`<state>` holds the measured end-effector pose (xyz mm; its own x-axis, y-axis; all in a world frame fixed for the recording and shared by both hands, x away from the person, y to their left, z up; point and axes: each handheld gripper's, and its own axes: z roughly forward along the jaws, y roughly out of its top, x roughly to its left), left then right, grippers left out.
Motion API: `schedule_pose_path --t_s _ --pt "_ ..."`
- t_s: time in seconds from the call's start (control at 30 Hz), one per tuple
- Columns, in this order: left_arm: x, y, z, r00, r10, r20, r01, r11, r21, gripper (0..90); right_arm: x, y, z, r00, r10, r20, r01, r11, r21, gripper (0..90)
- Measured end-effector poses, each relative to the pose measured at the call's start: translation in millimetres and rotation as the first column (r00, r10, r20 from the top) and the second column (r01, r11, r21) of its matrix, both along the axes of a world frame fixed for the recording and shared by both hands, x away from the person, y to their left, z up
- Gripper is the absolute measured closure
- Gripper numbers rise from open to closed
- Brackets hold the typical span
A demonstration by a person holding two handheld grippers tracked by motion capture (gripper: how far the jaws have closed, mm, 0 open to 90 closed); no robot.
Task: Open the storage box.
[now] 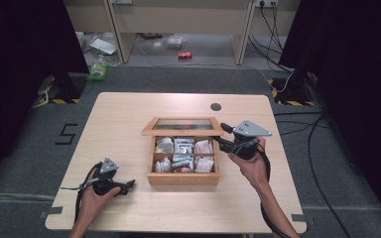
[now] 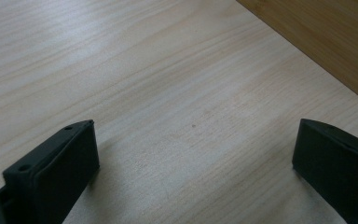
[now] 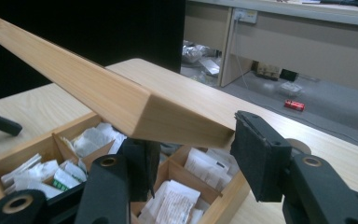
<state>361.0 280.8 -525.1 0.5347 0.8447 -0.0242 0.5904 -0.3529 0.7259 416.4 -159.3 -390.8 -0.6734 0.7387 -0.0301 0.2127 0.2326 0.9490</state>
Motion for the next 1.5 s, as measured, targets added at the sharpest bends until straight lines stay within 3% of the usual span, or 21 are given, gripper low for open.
schedule_pose_path --t_s 0.23,0.37,0.57,0.93,1.5 --pt "0.0 0.0 0.0 1.0 0.0 -0.001 0.0 1.0 0.0 0.0 9.5 0.6 1.5 0.9998 -0.018 -0.012 0.018 0.9994 0.031 52.3" --pt "0.0 0.1 0.1 1.0 -0.001 -0.002 0.001 1.0 -0.001 0.0 14.6 0.6 0.5 0.9993 -0.026 -0.025 0.028 0.9969 0.073 51.9" --pt "0.0 0.1 0.1 1.0 -0.001 -0.002 0.001 1.0 -0.001 0.0 20.2 1.3 1.5 0.9988 -0.035 -0.034 0.037 0.9961 0.079 52.5" --pt "0.0 0.0 0.1 1.0 -0.001 -0.002 0.001 1.0 -0.001 0.0 35.5 1.7 3.8 0.9974 -0.057 -0.045 0.062 0.9888 0.135 54.6" --pt "0.0 0.1 0.1 1.0 -0.001 -0.002 0.001 1.0 0.001 0.0 56.1 4.9 7.0 0.9939 -0.093 -0.059 0.102 0.9818 0.161 56.5"
